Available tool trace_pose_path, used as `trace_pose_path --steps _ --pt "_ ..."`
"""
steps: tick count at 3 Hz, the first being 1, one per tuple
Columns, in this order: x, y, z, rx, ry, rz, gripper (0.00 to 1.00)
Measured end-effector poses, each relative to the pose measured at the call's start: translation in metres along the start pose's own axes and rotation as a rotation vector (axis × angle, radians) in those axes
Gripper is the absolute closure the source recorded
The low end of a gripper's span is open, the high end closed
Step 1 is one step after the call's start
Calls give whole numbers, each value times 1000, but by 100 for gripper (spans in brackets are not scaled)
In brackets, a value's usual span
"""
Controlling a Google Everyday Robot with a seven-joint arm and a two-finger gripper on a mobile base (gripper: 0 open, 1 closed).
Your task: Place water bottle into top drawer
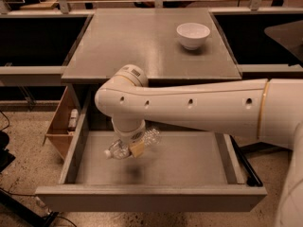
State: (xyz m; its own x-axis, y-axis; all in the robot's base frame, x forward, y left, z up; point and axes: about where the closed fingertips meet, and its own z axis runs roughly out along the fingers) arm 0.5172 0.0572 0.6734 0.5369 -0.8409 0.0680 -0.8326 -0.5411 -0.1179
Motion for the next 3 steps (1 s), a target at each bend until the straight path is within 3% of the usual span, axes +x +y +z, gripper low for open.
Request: trace_pose_path --steps 1,2,3 --pt "-17 -11 23 -15 28 -26 100" --pt "-40 -17 43 -49 5 -23 100" --pt "-41 -17 45 -53 3 -23 82"
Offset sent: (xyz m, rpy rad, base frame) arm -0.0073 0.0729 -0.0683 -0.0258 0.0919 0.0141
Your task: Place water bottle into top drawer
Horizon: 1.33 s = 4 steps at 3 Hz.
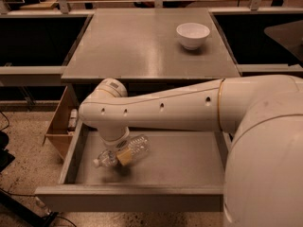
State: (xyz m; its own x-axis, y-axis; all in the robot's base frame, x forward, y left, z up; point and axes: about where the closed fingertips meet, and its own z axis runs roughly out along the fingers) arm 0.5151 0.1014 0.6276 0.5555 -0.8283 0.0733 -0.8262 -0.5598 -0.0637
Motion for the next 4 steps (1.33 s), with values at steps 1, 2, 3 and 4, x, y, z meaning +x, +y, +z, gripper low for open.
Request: trace_pose_path --steps 1,2,3,4 --pt "0 0 0 0 0 0 59" --pt "0 0 0 0 0 0 36" --pt "0 0 0 0 0 0 12" --pt "0 0 0 0 0 0 0"
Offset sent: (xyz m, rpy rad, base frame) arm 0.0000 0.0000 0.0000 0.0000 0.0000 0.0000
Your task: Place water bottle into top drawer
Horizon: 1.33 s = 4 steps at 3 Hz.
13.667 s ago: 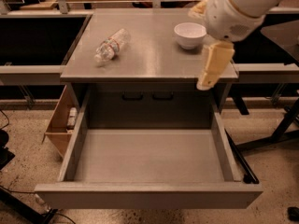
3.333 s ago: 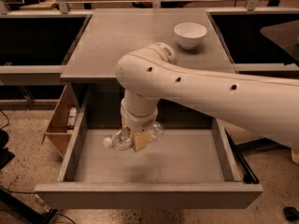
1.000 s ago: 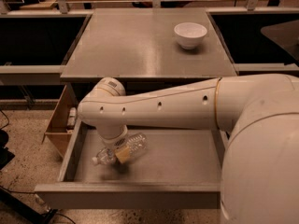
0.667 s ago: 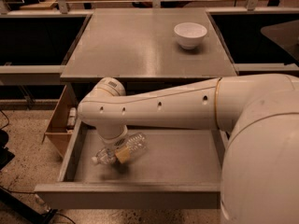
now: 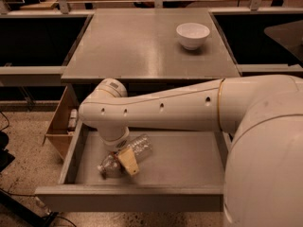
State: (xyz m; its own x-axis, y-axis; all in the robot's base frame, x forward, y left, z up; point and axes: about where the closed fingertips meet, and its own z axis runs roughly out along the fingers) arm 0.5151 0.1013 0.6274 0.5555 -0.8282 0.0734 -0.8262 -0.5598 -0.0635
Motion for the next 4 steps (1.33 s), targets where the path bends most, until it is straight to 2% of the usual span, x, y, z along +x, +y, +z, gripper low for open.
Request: trace_pose_path --steps 1,2,3,4 --pt "0 0 0 0 0 0 0" --pt "3 0 -16 32 -37 -41 0" --pt "24 2 -80 101 -78 -54 0" --pt "56 -2 -155 152 -66 34 0"
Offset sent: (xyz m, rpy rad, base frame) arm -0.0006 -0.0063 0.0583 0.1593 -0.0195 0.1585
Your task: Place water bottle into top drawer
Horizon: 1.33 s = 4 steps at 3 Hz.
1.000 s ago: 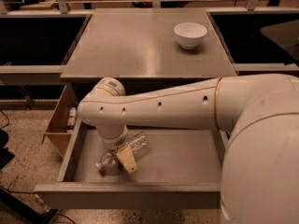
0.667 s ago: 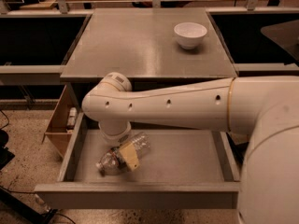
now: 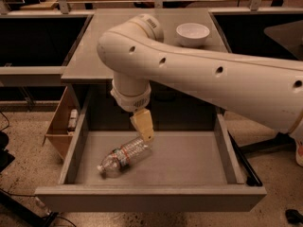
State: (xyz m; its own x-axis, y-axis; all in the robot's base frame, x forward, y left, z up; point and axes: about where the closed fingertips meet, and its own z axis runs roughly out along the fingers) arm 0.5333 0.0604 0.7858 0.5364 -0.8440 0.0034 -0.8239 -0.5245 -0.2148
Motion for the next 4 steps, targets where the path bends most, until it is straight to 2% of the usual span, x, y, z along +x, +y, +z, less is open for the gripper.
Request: trace_pose_path --steps 1,2,3,4 --pt "35 -25 -68 32 101 185 0" --pt "80 -45 -106 15 193 409 0" --pt "126 -48 -127 11 236 635 0" --pt "175 -107 -112 110 286 781 0"
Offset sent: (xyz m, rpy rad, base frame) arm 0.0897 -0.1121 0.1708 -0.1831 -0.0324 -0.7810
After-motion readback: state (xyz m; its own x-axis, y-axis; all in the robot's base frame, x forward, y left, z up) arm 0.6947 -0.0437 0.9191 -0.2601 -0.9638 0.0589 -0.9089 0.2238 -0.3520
